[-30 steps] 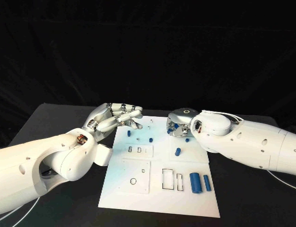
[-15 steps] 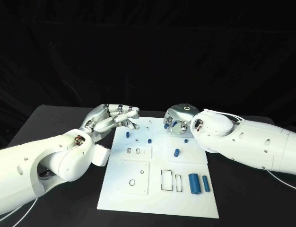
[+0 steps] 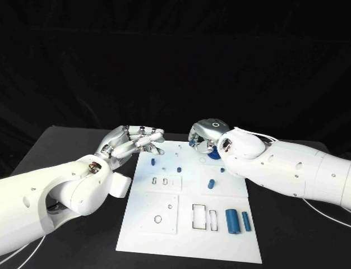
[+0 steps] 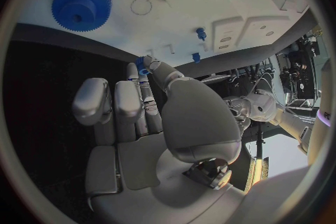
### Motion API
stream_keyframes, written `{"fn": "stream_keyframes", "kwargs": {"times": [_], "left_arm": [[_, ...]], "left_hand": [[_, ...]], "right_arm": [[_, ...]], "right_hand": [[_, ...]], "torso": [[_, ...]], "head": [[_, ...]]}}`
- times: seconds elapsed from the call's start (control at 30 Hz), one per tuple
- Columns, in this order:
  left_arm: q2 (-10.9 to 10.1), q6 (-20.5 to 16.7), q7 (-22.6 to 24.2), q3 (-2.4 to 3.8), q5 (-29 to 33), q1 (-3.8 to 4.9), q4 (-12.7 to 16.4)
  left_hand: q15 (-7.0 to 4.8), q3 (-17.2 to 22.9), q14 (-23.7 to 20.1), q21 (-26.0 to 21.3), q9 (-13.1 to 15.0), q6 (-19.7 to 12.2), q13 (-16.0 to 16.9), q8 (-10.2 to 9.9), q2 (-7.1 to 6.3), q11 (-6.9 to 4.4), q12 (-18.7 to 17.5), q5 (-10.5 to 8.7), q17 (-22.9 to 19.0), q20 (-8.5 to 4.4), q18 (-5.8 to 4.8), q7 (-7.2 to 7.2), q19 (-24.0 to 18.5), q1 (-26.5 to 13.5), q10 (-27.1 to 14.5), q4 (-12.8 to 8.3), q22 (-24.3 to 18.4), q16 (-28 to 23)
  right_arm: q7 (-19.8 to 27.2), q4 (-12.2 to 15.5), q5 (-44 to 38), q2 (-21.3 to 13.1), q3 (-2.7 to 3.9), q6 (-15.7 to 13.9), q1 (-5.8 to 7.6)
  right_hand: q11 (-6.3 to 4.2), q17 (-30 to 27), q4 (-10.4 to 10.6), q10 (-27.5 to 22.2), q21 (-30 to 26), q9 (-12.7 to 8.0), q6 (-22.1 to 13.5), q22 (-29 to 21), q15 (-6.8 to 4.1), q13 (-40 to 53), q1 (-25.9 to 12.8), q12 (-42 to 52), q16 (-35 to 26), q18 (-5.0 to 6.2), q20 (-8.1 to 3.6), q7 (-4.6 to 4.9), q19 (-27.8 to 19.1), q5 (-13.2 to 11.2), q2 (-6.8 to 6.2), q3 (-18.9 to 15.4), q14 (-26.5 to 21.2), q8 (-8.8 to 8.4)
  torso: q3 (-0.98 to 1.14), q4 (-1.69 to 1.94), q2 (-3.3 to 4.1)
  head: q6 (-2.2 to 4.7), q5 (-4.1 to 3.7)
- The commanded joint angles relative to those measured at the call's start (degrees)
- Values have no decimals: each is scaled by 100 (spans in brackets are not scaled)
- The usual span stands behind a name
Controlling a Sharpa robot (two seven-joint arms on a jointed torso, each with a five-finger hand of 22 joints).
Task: Assemble the parts on the task board
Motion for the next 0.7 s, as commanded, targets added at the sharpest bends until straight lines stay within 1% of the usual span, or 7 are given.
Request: {"fn": "stream_keyframes", "kwargs": {"times": [0.03, 0.2, 0.3, 0.33, 0.4, 0.57, 0.7], "left_arm": [[12, 75, 38, 4, 32, 13, -10], [18, 69, 43, 4, 33, 53, -43], [22, 70, 43, 4, 34, 82, -53], [22, 70, 43, 4, 34, 89, -54], [22, 71, 42, 4, 34, 101, -53], [25, 71, 41, 4, 34, 115, -63], [33, 73, 38, 4, 36, 120, -80]], "left_hand": [[-9, -13, -50, -22, -7, -28, -6, -22, 46, 10, -28, 6, 6, -2, 42, -3, -58, -1, -33, 0, -10, -37], [-8, -11, -56, -24, -7, -30, -6, -24, 48, 11, -29, 6, 6, 0, 42, -2, -63, 2, -35, -3, -12, -40], [-6, -11, -63, -27, -7, -33, -5, -26, 49, 12, -29, 6, 5, 2, 42, -1, -69, 5, -37, -6, -13, -44], [-6, -11, -63, -27, -7, -33, -5, -26, 49, 12, -29, 6, 5, 2, 42, -1, -69, 5, -37, -6, -13, -44], [-6, -11, -63, -27, -7, -33, -5, -26, 49, 12, -29, 6, 5, 2, 42, -1, -69, 5, -37, -6, -13, -44], [-5, -11, -69, -30, -8, -34, -5, -27, 51, 13, -29, 5, 4, 5, 41, 0, -74, 6, -38, -7, -15, -47], [-4, -11, -73, -31, -8, -35, -5, -27, 51, 13, -30, 5, 3, 6, 41, 1, -77, 6, -39, -8, -16, -50]], "right_arm": [[-63, -112, 73, 108, 4, -136, -17], [-30, -305, 132, 282, 5, -97, -81], [-12, -443, 185, 378, 5, -84, -129], [-7, -474, 197, 401, 5, -89, -141], [0, -522, 213, 440, 5, -112, -160], [11, -554, 228, 497, 5, -236, -181], [10, -522, 222, 514, 9, -350, -186]], "right_hand": [[23, 8, 31, 24, 22, 130, -20, 7, -30, 3, -15, 15, 20, -92, -20, -9, 12, 0, -31, -1, 197, 4], [26, 12, 43, 16, 23, 133, -32, 10, -29, 1, -23, 8, 28, -91, -18, -6, 9, 4, -40, 5, 197, -5], [30, 4, 55, 3, 15, 136, -47, -3, -28, -2, -29, -2, 25, -88, -16, -2, -1, 8, -53, 12, 194, -17], [32, 4, 59, -1, 17, 137, -53, 1, -27, -3, -32, -5, 27, -89, -15, 0, -1, 8, -56, 14, 193, -21], [33, 5, 62, -4, 18, 137, -56, 4, -27, -4, -33, -7, 28, -90, -15, 1, -1, 8, -58, 15, 192, -23], [34, 6, 66, -7, 20, 138, -60, 7, -26, -5, -35, -10, 31, -90, -14, 3, -1, 8, -62, 17, 192, -27], [36, 10, 72, -13, 23, 140, -68, 12, -25, -6, -38, -14, 36, -91, -12, 5, -1, 9, -68, 21, 191, -33]], "torso": [[-8, 8, 19], [-27, 24, 39], [-29, 34, 41], [-31, 44, 43], [-36, 51, 45], [-36, 50, 43], [-32, 45, 39]], "head": [[-1, 6], [-10, 10], [-23, 12], [-26, 8], [-24, 11], [-34, 38], [-26, 54]]}}
